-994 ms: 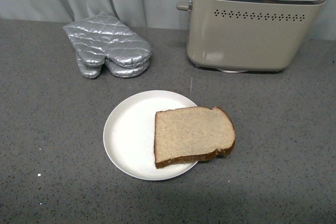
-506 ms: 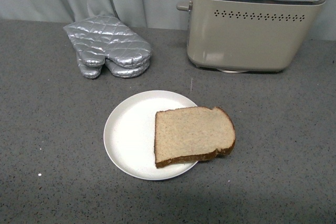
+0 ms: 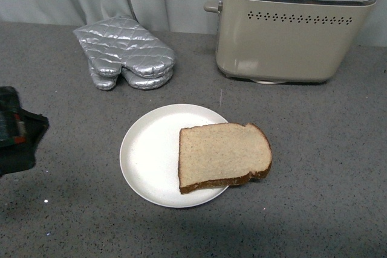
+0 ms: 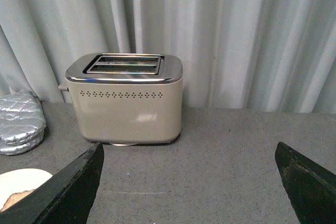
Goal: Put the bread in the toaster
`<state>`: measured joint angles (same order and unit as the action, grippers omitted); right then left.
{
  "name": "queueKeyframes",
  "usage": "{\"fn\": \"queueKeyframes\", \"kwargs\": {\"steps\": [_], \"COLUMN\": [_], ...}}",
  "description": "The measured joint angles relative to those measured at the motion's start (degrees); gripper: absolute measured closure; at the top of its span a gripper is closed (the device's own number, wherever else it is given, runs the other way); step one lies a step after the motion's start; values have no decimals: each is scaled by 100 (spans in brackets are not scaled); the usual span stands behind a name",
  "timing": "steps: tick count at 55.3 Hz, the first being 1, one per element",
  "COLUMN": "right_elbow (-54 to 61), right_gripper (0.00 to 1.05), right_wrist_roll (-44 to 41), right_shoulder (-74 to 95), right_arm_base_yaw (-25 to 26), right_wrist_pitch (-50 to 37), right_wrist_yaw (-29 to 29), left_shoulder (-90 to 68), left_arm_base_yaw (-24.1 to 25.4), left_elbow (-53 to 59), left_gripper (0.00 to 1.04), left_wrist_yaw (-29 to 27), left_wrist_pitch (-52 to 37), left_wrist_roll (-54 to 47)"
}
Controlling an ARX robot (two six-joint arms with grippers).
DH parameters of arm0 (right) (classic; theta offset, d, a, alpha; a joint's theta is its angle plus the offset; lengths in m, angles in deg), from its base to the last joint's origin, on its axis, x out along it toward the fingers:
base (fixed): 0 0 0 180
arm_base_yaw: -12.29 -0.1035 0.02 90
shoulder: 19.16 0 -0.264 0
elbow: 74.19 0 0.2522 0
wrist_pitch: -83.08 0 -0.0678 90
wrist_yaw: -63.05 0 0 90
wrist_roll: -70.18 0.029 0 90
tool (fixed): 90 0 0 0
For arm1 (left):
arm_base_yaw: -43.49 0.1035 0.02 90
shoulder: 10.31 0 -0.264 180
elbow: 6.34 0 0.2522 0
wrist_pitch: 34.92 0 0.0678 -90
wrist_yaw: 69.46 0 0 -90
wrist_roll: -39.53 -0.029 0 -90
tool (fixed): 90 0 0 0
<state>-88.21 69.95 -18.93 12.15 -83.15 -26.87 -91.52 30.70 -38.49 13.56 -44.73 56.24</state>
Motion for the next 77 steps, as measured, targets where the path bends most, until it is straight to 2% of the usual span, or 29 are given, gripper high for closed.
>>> {"fn": "queueKeyframes", "kwargs": {"steps": [21,46,57,61,77], "right_elbow": [0,0,0,0,0], "right_gripper": [10,10,10,10,10], "right_wrist_roll": [0,0,0,0,0], "right_shoulder": [0,0,0,0,0], "right_arm_base_yaw": [0,0,0,0,0], "right_wrist_pitch": [0,0,0,0,0], "right_wrist_yaw": [0,0,2,2,0], "left_shoulder": [-2251,-3521,-3803,-3858,-3886], "left_arm_base_yaw": [-127,-592,-664,-660,-656], "left_elbow": [-1414,-2551,-2872,-2970,-3071], "left_gripper": [7,8,38,52,95], "left_wrist_yaw": [323,509,516,555,708], "left_wrist_pitch": [31,603,933,951,1187], "left_wrist_roll": [-203,101,225,302,461]}}
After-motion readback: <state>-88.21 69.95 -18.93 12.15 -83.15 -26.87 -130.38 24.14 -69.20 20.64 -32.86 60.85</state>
